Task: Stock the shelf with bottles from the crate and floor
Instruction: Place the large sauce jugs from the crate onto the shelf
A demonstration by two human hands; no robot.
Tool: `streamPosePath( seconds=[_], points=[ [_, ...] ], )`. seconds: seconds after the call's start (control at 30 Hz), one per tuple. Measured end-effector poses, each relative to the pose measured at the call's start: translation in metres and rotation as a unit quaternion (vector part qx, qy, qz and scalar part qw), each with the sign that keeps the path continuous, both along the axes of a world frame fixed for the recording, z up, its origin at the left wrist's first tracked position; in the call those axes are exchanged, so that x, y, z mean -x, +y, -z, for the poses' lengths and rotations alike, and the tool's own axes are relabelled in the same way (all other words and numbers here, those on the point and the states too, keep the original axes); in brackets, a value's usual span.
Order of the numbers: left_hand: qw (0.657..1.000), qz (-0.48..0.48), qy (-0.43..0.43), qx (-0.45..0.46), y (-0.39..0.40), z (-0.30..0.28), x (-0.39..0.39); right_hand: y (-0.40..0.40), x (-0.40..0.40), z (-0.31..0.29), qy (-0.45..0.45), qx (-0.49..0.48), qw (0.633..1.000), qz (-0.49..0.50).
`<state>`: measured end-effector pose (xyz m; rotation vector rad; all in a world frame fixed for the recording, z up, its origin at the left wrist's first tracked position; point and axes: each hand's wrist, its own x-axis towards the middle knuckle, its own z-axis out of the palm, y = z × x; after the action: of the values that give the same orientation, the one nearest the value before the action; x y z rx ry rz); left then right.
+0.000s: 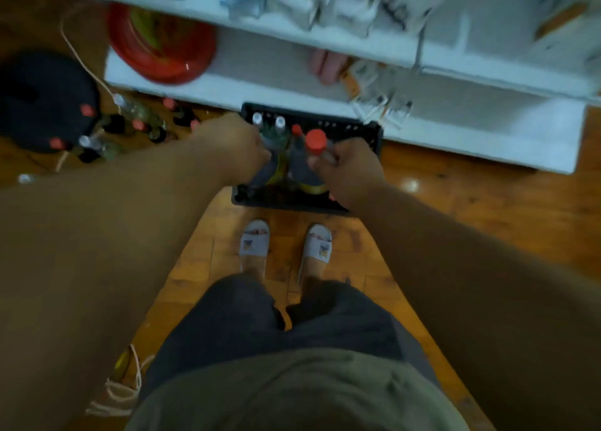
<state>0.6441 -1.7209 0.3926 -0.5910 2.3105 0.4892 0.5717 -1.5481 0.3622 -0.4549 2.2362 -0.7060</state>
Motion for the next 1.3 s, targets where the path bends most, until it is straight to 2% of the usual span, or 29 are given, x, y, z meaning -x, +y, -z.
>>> streamPosePath(
  seconds=[0.1,0.23,0.37,0.53,0.73,0.9,1.07,1.3],
  points=[
    [0.998,0.053,0.034,0.012,0.001,-0.062,0.008,0.010,0.009,-0.060,0.067,0.045,0.997,-0.017],
    [0.986,0.102,0.111,0.064,0.014,-0.131,0.019,0.030,0.013,-0.138,0.131,0.052,0.990,-0.010],
    [0.970,0.127,0.179,0.102,0.021,-0.185,0.025,0.054,0.012,-0.194,0.186,0.095,0.975,0.078],
    [0.951,0.153,0.244,0.114,0.040,-0.257,0.057,0.078,0.025,-0.255,0.244,0.153,0.936,0.201],
    [0.925,0.177,0.302,0.150,0.085,-0.331,0.098,0.127,0.057,-0.310,0.301,0.225,0.891,0.253],
    [0.922,0.164,0.317,0.147,0.144,-0.370,0.130,0.184,0.106,-0.343,0.299,0.273,0.885,0.228],
    [0.937,0.079,0.327,0.094,0.201,-0.378,0.168,0.241,0.159,-0.366,0.324,0.279,0.886,0.182],
    [0.929,-0.001,0.364,0.072,0.251,-0.385,0.222,0.285,0.222,-0.370,0.318,0.291,0.876,0.214]
  ],
)
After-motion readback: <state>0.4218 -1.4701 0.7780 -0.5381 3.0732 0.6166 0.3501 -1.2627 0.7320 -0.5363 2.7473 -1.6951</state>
